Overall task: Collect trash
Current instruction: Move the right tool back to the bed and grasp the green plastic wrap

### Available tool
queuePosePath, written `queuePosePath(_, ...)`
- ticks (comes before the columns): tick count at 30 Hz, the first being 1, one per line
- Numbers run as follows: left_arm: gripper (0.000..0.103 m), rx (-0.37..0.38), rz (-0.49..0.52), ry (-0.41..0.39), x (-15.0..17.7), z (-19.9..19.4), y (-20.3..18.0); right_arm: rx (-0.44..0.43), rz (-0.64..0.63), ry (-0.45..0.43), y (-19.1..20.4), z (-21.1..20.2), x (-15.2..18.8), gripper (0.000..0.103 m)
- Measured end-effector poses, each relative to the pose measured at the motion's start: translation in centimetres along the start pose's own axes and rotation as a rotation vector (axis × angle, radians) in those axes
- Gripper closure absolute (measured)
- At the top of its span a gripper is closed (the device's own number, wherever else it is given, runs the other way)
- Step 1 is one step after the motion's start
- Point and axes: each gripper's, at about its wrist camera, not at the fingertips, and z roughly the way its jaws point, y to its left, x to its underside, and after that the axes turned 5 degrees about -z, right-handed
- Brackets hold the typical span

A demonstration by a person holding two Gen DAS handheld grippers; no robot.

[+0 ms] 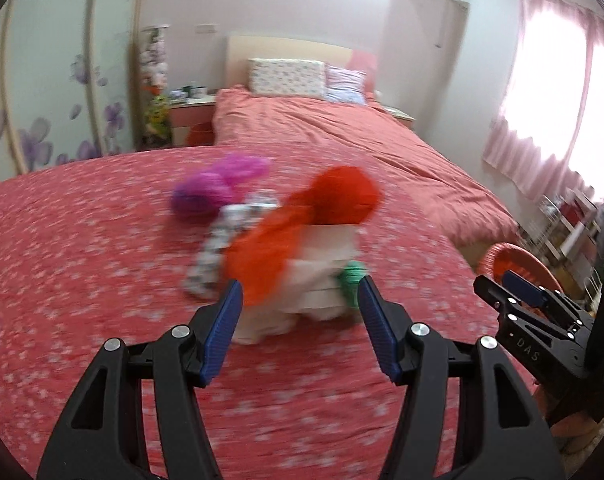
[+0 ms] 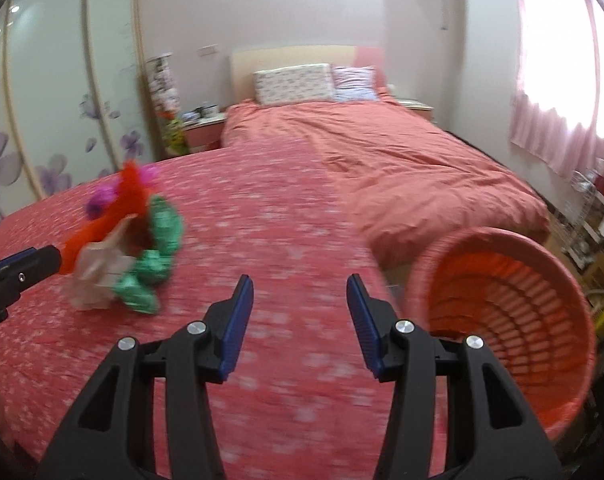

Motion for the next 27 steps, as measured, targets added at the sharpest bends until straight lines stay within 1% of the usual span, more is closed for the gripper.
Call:
queuePosePath(2,0.043,-0.031,-0.026,-0.003,-0.1,0.0,1.7,-0.038,-0.012,0.006,2.1,0.6,-0.6,0.055)
queuePosePath(4,0.043,-0.058,-0.047,0.002,0.0,0.1,3.2,-0.065,-0.029,0.009,3.7,1.1,-1.2,0.061)
queuePosePath(7,0.043,-0.092,-0.077,0.011,0.1,0.3,5.5,-0.096,-0.054,0.021,6.2,2.1,-2.0,0.064)
queuePosePath(11,0.043,-0.118,-0.113,0.029,0.7,0.5,7.6,-0.13,-0.058,0.049,8.2,3.6,-2.6,0.067)
queuePosePath(15,0.043,-0.124,-0.139,0.047,1.3,0.7,9.0,-0.137,-0.055,0.078,9.3,5.0,-3.0,0.067)
queuePosePath(17,0.043,-0.124,-0.147,0.053,1.5,0.9,9.8,-0.122,-0.064,0.095,9.6,5.7,-2.8,0.067)
queuePosePath(19,0.043,-0.121,-0.154,0.059,1.6,0.9,10.0,-0.108,-0.073,0.119,9.6,6.5,-2.6,0.074)
queuePosePath(27,0.043,-0.105,-0.152,0.075,1.9,1.5,9.4,-0.074,-0.086,0.12,8.9,6.7,-1.9,0.081)
